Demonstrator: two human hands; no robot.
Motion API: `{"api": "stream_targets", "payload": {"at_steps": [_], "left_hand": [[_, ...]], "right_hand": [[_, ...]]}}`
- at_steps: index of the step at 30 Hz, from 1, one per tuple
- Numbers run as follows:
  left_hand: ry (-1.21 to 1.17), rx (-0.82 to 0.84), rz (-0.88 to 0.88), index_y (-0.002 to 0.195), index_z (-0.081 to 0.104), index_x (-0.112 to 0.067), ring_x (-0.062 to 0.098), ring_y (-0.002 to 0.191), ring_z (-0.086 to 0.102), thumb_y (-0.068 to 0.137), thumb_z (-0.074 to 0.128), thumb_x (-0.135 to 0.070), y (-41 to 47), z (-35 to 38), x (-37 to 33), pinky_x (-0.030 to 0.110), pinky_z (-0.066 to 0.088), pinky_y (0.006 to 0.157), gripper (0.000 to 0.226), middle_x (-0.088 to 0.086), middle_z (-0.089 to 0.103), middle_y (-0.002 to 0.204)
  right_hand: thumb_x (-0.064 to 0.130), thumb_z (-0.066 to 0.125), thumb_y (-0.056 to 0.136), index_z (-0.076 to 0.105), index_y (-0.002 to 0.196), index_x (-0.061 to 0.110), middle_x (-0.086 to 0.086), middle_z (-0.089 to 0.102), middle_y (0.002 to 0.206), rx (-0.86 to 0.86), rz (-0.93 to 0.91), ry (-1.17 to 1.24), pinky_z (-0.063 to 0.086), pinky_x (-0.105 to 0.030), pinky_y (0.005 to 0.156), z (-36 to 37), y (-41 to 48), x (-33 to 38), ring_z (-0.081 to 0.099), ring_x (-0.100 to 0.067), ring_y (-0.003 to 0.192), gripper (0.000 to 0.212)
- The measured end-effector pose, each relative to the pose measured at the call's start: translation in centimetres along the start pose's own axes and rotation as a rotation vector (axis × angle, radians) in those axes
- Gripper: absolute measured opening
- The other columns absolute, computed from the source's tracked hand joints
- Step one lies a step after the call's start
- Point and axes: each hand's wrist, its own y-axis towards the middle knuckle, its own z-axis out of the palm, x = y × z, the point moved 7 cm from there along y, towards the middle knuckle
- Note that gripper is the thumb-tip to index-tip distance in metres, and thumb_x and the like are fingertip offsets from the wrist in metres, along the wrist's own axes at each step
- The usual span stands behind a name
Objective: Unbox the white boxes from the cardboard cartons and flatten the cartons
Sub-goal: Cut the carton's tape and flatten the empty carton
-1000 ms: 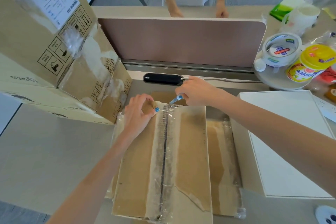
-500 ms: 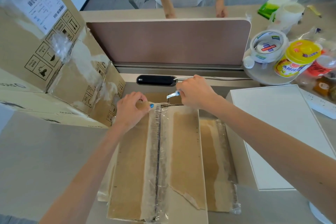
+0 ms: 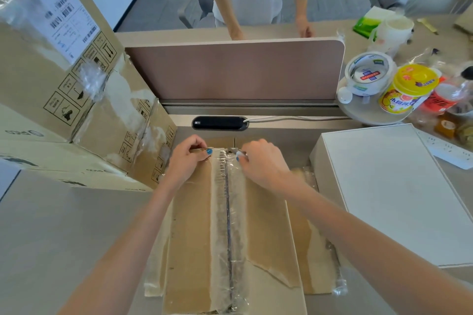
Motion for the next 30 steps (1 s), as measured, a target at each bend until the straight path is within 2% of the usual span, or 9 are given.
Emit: {"api": "stream_targets", "payload": {"at_steps": [2, 5, 8, 11, 13, 18, 23, 26, 30], "left_hand": [[0.007, 0.004, 0.012, 0.084, 0.058, -0.022, 0.018, 0.095, 0.056, 0.093, 0.063, -0.011, 0.0, 0.0, 0.1, 0.034, 0.040, 0.079, 0.015, -0.003, 0.062, 0.096], [0.000, 0.009, 0.026, 0.085, 0.058, -0.021, 0.017, 0.095, 0.055, 0.093, 0.062, -0.011, 0.0, -0.1, 0.2, 0.034, 0.039, 0.080, 0.013, -0.004, 0.062, 0.094], [-0.004, 0.009, 0.044, 0.085, 0.059, -0.021, 0.016, 0.096, 0.056, 0.093, 0.063, -0.013, 0.0, -0.2, 0.3, 0.038, 0.043, 0.082, 0.012, -0.005, 0.063, 0.094], [0.002, -0.004, 0.050, 0.084, 0.060, -0.029, 0.016, 0.099, 0.058, 0.090, 0.065, -0.022, 0.1, -0.4, 0.9, 0.048, 0.045, 0.096, 0.011, -0.015, 0.063, 0.091], [0.004, -0.004, 0.074, 0.083, 0.059, -0.035, 0.015, 0.100, 0.058, 0.085, 0.063, -0.031, 0.2, -0.4, 1.2, 0.052, 0.043, 0.100, 0.006, -0.021, 0.063, 0.090], [-0.002, -0.032, 0.144, 0.086, 0.057, -0.037, 0.010, 0.105, 0.055, 0.091, 0.064, -0.027, 0.1, -0.2, 1.3, 0.052, 0.043, 0.099, 0.014, -0.021, 0.059, 0.098], [0.044, -0.115, 0.177, 0.086, 0.057, -0.032, 0.009, 0.104, 0.054, 0.091, 0.064, -0.023, -0.1, -0.2, 1.1, 0.043, 0.043, 0.095, 0.012, -0.019, 0.057, 0.099], [0.122, -0.175, 0.204, 0.087, 0.059, -0.029, 0.008, 0.100, 0.054, 0.091, 0.065, -0.023, 0.1, -0.2, 1.0, 0.042, 0.044, 0.091, 0.010, -0.017, 0.058, 0.097], [0.166, -0.210, 0.281, 0.084, 0.058, -0.028, 0.007, 0.092, 0.055, 0.091, 0.067, -0.021, 0.2, 0.1, 0.8, 0.046, 0.046, 0.090, 0.013, -0.015, 0.061, 0.093]], "right_hand": [[0.024, 0.042, 0.097, 0.043, 0.066, 0.016, -0.005, 0.051, 0.074, -0.029, 0.040, 0.044, 0.039, -0.034, 0.060, 0.6, -1.0, 0.4, 0.053, -0.029, 0.075, 0.033], [0.020, 0.040, 0.098, 0.048, 0.073, 0.014, -0.001, 0.046, 0.068, -0.054, 0.096, 0.071, 0.027, -0.028, 0.047, 0.8, -2.0, 1.4, 0.047, -0.022, 0.066, 0.027], [0.015, 0.040, 0.098, 0.048, 0.076, 0.012, 0.001, 0.040, 0.066, -0.064, 0.152, 0.061, 0.030, -0.031, 0.051, 1.0, -2.4, 2.2, 0.048, -0.023, 0.066, 0.024], [0.013, 0.041, 0.098, 0.047, 0.076, 0.011, 0.001, 0.040, 0.064, -0.065, 0.195, 0.054, 0.026, -0.028, 0.046, 1.3, -2.5, 2.6, 0.050, -0.024, 0.068, 0.022], [0.012, 0.042, 0.097, 0.046, 0.077, 0.011, -0.001, 0.044, 0.071, -0.058, 0.221, 0.041, 0.030, -0.029, 0.052, 1.2, -2.5, 3.0, 0.054, -0.025, 0.074, 0.021], [0.008, 0.044, 0.094, 0.050, 0.081, 0.011, -0.011, 0.058, 0.093, -0.016, 0.231, -0.021, 0.037, -0.030, 0.064, 0.6, -2.4, 4.9, 0.060, -0.027, 0.088, 0.014], [0.012, 0.046, 0.093, 0.041, 0.074, 0.012, 0.001, 0.040, 0.069, 0.034, 0.249, -0.085, 0.035, -0.028, 0.056, 1.0, -3.2, 5.2, 0.048, -0.022, 0.072, 0.020], [0.013, 0.048, 0.091, 0.044, 0.076, 0.012, -0.001, 0.038, 0.068, 0.086, 0.275, -0.073, 0.039, -0.028, 0.058, 1.8, -4.4, 5.1, 0.054, -0.024, 0.073, 0.016], [0.012, 0.050, 0.090, 0.038, 0.065, 0.010, -0.002, 0.040, 0.068, 0.126, 0.336, -0.014, 0.041, -0.029, 0.061, 2.9, -6.9, 4.9, 0.051, -0.025, 0.069, 0.027]]}}
